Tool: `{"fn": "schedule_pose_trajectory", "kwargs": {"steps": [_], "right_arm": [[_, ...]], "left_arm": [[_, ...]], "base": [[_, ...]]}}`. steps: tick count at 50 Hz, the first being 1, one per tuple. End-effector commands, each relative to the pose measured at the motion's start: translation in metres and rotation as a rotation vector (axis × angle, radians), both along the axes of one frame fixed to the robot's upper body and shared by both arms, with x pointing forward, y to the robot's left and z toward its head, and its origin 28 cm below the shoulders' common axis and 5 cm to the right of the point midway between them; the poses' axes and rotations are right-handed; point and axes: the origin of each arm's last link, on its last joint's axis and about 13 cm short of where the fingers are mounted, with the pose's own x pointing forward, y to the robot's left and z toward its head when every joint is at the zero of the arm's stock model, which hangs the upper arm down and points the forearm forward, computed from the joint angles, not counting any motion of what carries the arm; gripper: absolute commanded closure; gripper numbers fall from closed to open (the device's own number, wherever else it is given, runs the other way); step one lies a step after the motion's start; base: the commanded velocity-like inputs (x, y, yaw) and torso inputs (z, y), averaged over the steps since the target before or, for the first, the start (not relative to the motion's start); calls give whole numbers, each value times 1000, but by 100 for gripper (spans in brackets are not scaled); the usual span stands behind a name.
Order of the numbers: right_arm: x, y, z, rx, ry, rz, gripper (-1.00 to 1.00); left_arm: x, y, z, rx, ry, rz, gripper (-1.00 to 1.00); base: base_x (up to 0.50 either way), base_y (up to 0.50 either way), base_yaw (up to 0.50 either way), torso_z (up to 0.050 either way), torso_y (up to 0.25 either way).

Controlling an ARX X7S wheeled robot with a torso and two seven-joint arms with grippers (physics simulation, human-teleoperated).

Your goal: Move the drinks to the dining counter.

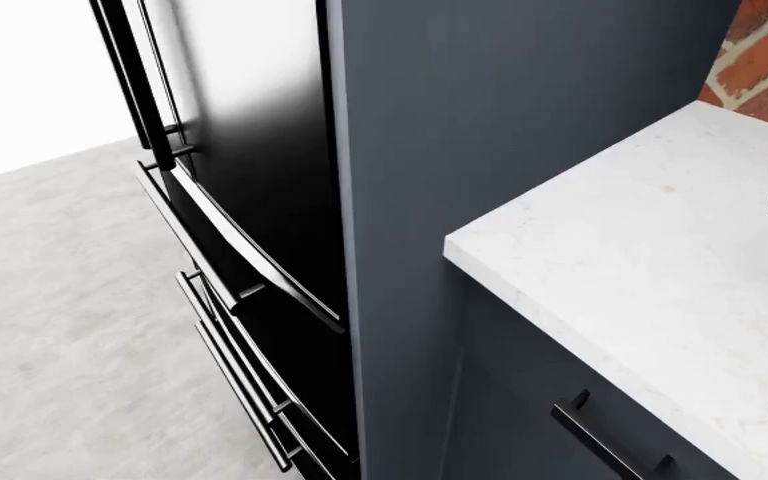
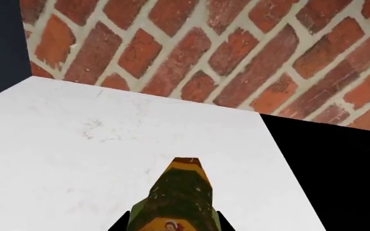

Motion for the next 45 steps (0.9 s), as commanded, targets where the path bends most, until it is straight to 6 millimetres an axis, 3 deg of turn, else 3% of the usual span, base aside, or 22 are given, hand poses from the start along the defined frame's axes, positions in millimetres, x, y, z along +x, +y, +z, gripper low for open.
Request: {"fn": "schedule_pose_trajectory", "kwargs": {"steps": [1, 11, 17, 26, 45], "right_arm": [[-21, 9, 22, 12, -108, 79, 100], [-70, 55, 87, -98, -271, 397, 100], [-76, 85, 109, -184, -322, 560, 100], [-77, 111, 135, -208, -356, 691, 100], [-82, 128, 140, -365, -344, 797, 100]], "left_arm": [[-3, 0, 3, 0, -7, 1, -100], [0, -3, 0, -13, -16, -45, -100], [4, -5, -2, -16, -11, -65, -100], [6, -5, -5, -18, 1, -66, -100], [4, -4, 0, -15, -9, -66, -100]], "base": [[0, 0, 0, 0, 0], [0, 0, 0, 0, 0], [0, 0, 0, 0, 0], [-377, -215, 0, 0, 0], [-520, -186, 0, 0, 0]]}}
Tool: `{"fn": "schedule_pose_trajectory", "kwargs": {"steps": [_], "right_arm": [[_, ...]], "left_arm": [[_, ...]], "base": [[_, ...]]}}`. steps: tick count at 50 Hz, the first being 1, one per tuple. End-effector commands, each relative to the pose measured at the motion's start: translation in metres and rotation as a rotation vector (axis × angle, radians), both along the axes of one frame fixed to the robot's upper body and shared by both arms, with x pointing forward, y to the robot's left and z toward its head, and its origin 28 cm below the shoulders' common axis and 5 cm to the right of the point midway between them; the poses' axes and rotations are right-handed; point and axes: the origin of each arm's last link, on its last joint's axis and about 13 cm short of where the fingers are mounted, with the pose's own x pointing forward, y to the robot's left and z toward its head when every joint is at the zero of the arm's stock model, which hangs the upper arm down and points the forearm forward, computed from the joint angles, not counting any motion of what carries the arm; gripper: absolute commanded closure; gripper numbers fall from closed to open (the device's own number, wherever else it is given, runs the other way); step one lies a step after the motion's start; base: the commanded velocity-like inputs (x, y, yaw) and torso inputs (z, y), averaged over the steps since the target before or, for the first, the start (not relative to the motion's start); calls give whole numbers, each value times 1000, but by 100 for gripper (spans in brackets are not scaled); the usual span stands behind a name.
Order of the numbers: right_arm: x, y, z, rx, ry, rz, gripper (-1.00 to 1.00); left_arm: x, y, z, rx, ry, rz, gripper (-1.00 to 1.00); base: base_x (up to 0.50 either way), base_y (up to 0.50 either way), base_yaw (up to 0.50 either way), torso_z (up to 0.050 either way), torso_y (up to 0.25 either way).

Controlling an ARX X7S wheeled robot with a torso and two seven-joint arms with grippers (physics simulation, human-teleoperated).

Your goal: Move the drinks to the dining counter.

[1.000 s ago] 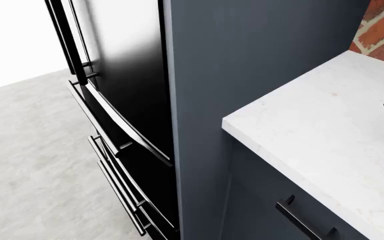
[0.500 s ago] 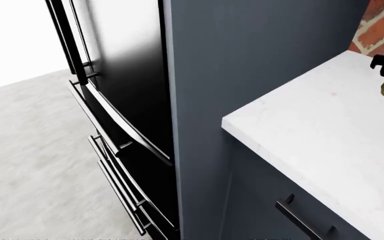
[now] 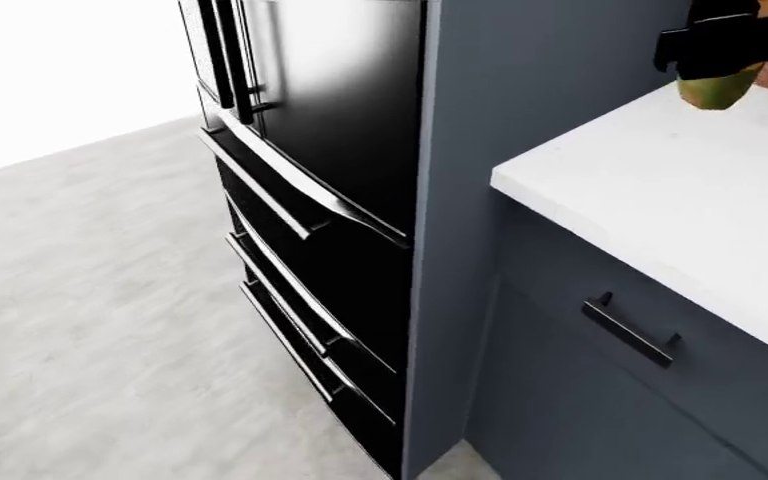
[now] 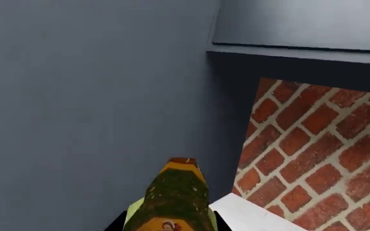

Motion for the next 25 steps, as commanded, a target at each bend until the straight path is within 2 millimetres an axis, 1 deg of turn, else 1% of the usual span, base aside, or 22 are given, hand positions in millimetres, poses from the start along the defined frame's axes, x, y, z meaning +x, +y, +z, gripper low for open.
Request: {"fn": "schedule_pose_trajectory", "kwargs": {"steps": [1, 25], "right_arm": [[-5, 13, 10, -134, -79, 68, 100], [-6, 16, 3, -156, -50, 106, 100]], "left_arm": [[0, 1, 2, -1, -1, -1, -100], [0, 1, 0, -1, 4, 1, -100]], "base": [[-588, 10, 0, 0, 0], [-160, -236, 498, 0, 0]]}}
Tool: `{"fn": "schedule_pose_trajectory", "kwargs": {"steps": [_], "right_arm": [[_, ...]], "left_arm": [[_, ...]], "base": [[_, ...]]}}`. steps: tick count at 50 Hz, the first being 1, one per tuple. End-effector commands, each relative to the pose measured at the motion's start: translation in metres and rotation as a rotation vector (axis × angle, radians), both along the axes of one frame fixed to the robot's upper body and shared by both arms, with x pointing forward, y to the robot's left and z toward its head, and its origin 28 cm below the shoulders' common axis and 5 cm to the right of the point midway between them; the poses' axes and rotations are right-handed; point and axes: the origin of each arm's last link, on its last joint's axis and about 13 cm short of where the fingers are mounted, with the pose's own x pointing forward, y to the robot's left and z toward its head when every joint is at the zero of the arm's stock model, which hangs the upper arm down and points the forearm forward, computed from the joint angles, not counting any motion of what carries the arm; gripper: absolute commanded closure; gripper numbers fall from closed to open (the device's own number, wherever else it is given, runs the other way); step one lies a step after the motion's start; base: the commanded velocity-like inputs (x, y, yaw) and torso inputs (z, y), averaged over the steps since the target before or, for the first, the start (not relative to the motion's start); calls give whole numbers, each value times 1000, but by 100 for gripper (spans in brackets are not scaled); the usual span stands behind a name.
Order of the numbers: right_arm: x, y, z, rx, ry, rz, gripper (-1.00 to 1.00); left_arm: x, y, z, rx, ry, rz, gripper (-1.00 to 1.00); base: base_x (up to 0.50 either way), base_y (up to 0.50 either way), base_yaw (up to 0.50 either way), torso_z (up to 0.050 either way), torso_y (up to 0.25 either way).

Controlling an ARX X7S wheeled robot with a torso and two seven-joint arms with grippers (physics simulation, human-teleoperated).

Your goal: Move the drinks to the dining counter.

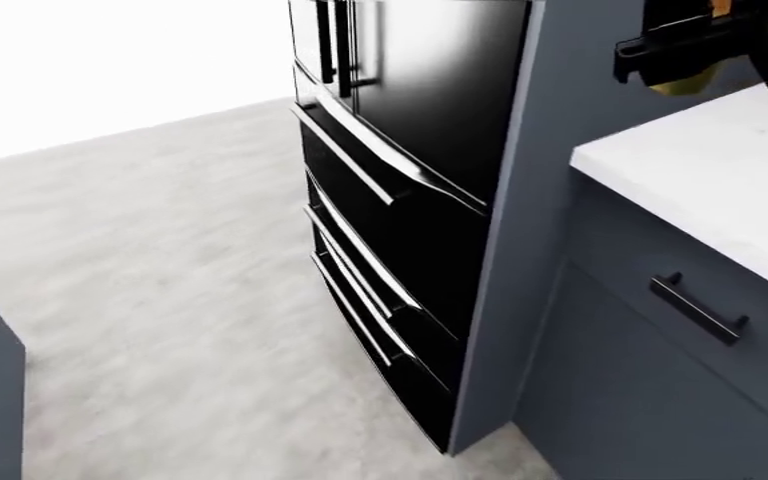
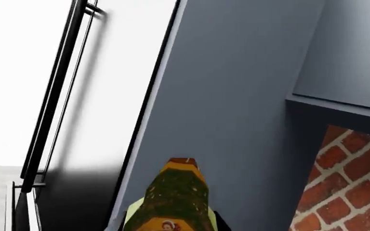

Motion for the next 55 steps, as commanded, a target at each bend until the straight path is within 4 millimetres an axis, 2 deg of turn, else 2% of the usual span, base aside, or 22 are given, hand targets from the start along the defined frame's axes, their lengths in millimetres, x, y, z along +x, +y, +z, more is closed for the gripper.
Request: {"fn": "schedule_pose_trajectory", "kwargs": {"steps": [1, 55], "right_arm": [[-1, 2, 1, -34, -15, 20, 100], [-1, 2, -3, -68, 12, 26, 100]], "left_arm": [[0, 0, -1, 0, 2, -1, -100], [1, -2, -3, 5, 7, -4, -100]], "base": [[-135, -238, 500, 0, 0], [-76, -198, 500, 0, 0]]}}
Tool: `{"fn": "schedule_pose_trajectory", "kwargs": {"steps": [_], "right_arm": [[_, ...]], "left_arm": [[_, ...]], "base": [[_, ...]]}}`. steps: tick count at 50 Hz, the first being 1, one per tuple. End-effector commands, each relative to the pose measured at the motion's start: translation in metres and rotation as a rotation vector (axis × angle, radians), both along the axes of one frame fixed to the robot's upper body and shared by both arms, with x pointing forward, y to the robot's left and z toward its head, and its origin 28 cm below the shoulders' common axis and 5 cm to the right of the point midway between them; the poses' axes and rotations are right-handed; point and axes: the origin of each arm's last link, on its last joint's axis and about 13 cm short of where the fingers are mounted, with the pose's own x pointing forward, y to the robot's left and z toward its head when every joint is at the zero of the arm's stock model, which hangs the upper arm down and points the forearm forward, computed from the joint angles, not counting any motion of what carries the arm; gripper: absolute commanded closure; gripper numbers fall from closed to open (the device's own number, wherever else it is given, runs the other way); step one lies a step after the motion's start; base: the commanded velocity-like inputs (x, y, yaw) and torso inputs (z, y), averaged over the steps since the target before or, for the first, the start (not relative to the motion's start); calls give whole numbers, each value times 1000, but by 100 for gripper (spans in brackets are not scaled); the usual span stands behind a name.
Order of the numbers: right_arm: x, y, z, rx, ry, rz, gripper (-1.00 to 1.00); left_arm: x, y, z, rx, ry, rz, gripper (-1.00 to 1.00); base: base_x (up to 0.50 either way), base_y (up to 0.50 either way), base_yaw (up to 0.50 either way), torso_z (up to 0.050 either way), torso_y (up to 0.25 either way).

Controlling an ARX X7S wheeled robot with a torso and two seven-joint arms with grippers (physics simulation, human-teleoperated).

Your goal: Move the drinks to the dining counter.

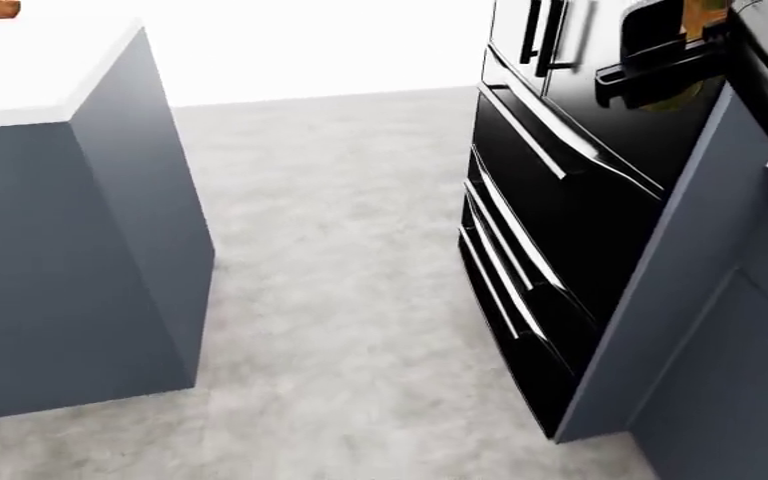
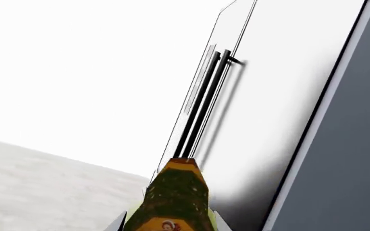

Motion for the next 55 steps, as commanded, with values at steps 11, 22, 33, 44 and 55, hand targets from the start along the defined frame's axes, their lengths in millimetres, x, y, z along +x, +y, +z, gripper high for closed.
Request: {"fn": "schedule_pose_trajectory", "kwargs": {"steps": [11, 22, 33, 44, 55], "right_arm": [[-3, 0, 5, 6, -53, 48, 100], [-3, 4, 8, 0, -78, 78, 100], [-3, 5, 7, -18, -87, 86, 100], [10, 10, 16, -1, -149, 107, 100], [34, 29, 12, -5, -141, 190, 100]], "left_arm": [[1, 0, -1, 1, 8, -2, -100], [1, 1, 0, 3, 6, -5, -100], [1, 0, -1, 3, 8, -3, -100], [2, 0, -3, 0, 10, 0, -100], [5, 3, -8, -5, 26, 8, -100]], "base": [[-316, 42, 182, 0, 0], [-494, 74, 0, 0, 0], [-494, 74, 0, 1, 0], [-489, 109, 0, 0, 0], [-469, 244, 0, 0, 0]]}}
